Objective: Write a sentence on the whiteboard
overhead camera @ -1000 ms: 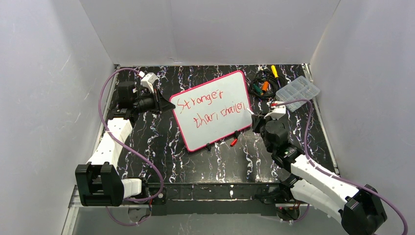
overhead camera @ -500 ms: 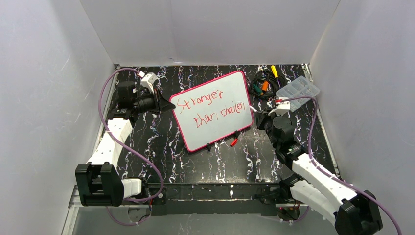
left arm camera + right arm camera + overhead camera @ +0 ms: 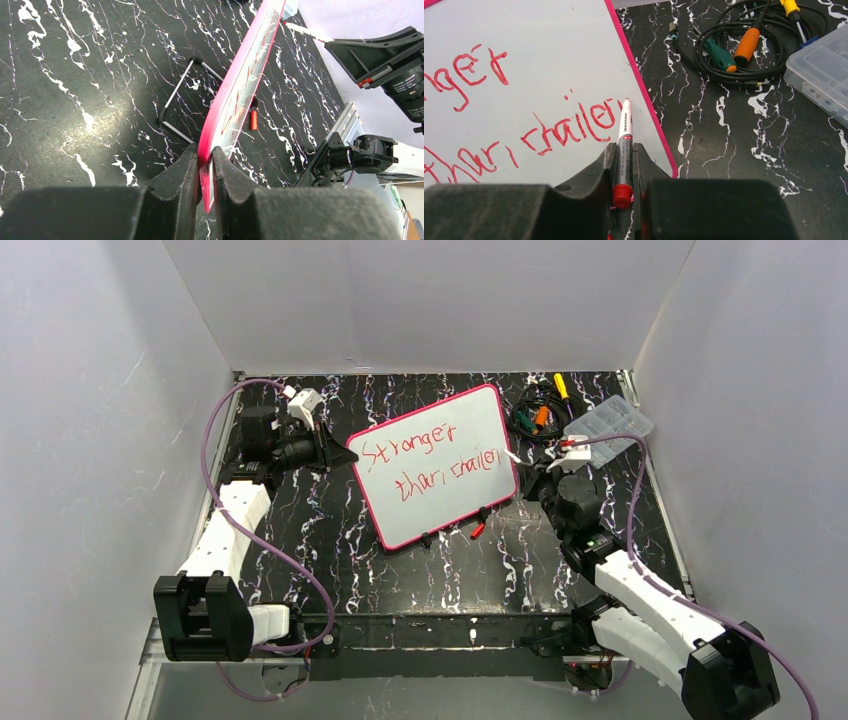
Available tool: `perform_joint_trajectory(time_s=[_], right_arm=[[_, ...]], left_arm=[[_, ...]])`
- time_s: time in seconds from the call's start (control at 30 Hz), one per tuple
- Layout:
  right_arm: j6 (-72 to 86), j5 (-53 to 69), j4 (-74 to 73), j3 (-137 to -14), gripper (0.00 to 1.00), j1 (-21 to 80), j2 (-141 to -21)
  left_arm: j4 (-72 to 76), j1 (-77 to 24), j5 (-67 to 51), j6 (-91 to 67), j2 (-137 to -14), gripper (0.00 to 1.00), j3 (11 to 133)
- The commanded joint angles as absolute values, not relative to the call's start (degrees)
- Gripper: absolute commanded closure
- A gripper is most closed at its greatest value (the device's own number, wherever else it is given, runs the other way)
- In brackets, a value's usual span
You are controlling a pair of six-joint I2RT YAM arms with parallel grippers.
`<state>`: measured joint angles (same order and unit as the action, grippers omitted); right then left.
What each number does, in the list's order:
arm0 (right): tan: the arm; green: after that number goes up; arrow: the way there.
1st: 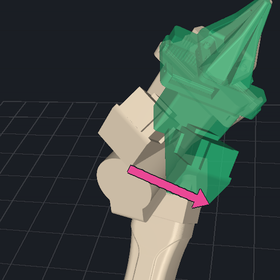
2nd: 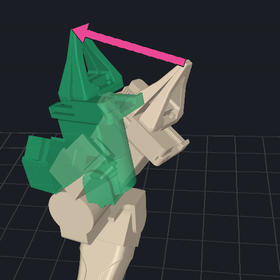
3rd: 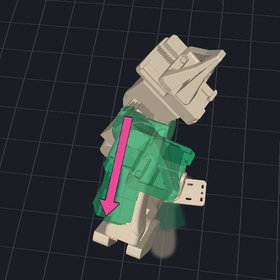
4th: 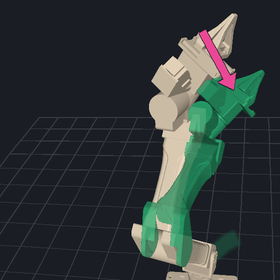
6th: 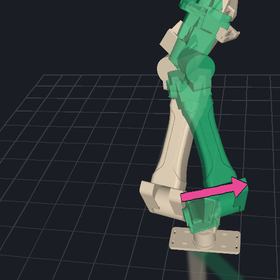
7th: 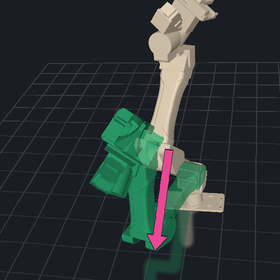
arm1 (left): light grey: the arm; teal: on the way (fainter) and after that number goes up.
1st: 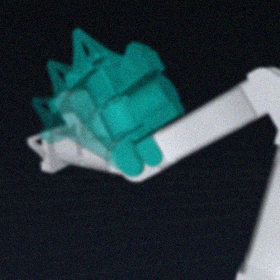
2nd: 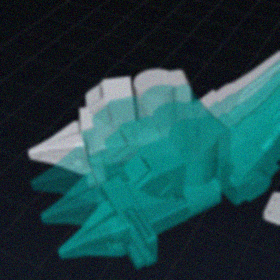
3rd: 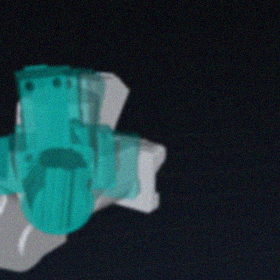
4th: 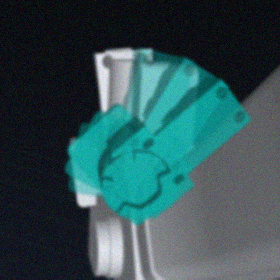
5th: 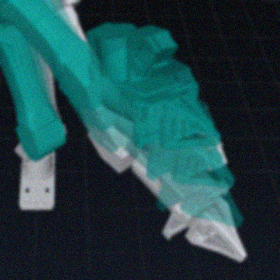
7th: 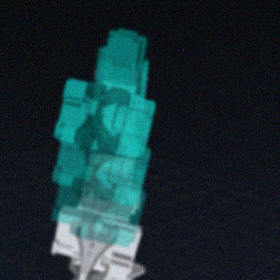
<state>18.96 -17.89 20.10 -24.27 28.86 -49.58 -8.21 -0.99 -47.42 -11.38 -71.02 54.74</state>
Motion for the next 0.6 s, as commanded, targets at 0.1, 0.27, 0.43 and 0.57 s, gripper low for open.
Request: perform_joint_trajectory(time_s=[0.1,0.27,0.43,0.57], right_arm=[[17.5,-18.2,28.4,-26.1,0.99,28.6,-52.6],[17.3,-17.4,28.9,-26.4,0.99,28.6,-53.7],[17.1,-16.7,27.5,-26.2,0.99,28.6,-53.8],[17.5,-15.7,26.8,-25.4,0.99,28.6,-53.6]], left_arm=[[-8.5,-1.3,-47.6,-10.5,-69.8,1.0,54.3],[-8.5,-1.3,-47.6,-10.4,-70.0,1.0,54.4],[-8.5,-1.3,-47.6,-10.4,-70.1,1.0,54.4],[-8.5,-1.3,-47.6,-10.4,-70.1,1.0,54.4]])
